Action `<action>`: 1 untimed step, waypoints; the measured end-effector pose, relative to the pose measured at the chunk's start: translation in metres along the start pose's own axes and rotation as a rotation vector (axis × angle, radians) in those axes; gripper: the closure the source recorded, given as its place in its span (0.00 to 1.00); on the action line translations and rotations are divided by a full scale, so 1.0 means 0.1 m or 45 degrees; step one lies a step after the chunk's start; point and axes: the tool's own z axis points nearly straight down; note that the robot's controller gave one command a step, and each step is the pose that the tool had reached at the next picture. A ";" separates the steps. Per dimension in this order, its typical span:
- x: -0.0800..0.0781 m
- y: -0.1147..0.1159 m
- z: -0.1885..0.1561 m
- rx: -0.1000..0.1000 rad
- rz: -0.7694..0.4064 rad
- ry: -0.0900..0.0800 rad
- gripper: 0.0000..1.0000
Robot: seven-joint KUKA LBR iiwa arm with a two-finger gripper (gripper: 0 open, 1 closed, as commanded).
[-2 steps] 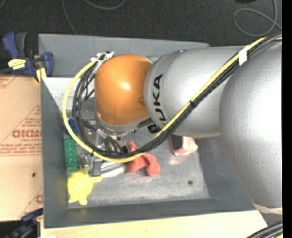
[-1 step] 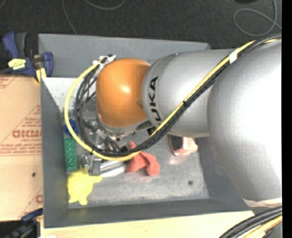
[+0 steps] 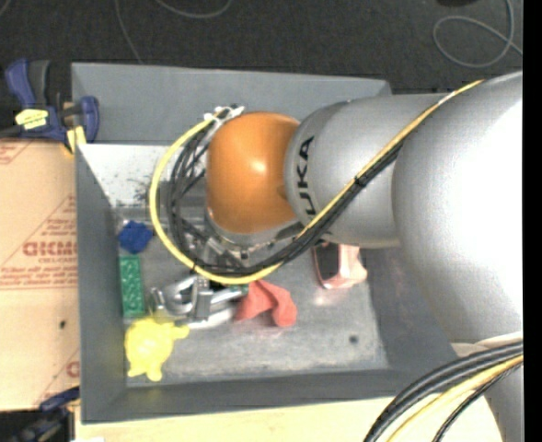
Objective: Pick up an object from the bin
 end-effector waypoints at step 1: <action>-0.02 -0.27 0.35 0.007 -0.145 -0.016 0.00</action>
Offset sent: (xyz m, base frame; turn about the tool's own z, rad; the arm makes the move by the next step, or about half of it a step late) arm -0.0070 -0.0371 -0.0634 0.2668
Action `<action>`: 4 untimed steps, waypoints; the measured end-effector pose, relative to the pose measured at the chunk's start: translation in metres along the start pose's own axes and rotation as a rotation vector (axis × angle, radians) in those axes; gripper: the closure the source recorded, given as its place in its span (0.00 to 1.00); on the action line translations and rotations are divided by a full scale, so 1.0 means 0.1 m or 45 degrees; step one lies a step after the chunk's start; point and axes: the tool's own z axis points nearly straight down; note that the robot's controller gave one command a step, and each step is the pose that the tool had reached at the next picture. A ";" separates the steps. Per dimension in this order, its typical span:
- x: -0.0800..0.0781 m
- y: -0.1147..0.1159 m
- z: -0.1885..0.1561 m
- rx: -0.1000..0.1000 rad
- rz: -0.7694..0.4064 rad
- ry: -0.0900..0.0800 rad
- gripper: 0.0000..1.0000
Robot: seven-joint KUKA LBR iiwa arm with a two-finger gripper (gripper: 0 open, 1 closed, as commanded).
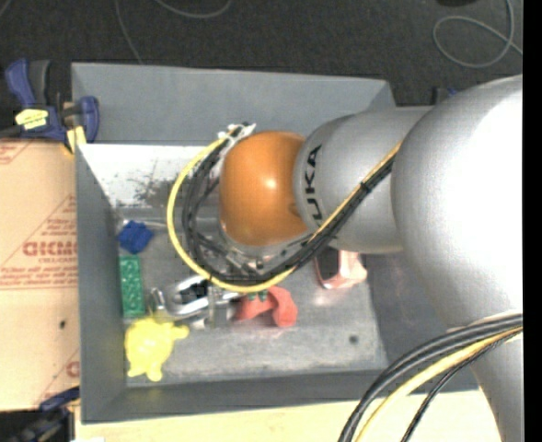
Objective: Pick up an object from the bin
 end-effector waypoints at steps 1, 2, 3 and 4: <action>0.06 -0.05 0.24 -0.017 0.479 0.006 1.00; 0.06 -0.06 0.24 -0.017 0.480 0.006 1.00; 0.10 -0.10 -0.10 -0.004 0.485 0.029 1.00; 0.04 -0.10 -0.71 -0.009 0.438 0.019 1.00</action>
Offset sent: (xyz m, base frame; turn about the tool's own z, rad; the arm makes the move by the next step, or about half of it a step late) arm 0.0000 0.0000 0.0000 0.0000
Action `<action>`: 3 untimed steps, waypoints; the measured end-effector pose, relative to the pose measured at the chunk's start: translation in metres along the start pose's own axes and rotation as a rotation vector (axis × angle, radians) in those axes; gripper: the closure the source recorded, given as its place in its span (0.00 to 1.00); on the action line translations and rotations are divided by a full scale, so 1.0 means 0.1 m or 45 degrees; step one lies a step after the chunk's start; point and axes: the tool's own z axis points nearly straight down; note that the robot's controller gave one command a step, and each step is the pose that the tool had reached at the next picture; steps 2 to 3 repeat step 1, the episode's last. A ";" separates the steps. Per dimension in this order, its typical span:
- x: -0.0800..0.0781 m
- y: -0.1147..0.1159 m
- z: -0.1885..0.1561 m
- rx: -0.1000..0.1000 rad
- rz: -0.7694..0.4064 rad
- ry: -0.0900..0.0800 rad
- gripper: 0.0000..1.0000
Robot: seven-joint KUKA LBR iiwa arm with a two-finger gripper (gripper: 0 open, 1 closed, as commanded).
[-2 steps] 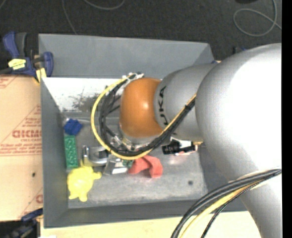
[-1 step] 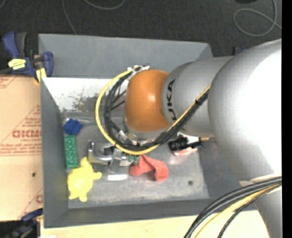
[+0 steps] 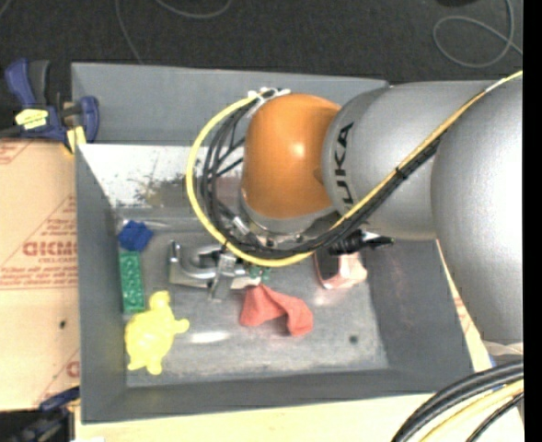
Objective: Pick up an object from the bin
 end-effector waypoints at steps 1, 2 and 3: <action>-0.01 0.01 -0.56 -0.003 -0.016 -0.002 1.00; -0.01 0.01 -0.56 -0.003 -0.016 -0.002 1.00; -0.01 0.01 -0.56 -0.003 -0.016 -0.002 1.00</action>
Offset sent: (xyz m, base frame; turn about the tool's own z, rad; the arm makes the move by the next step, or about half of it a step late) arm -0.0176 -0.0027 0.0684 -0.0157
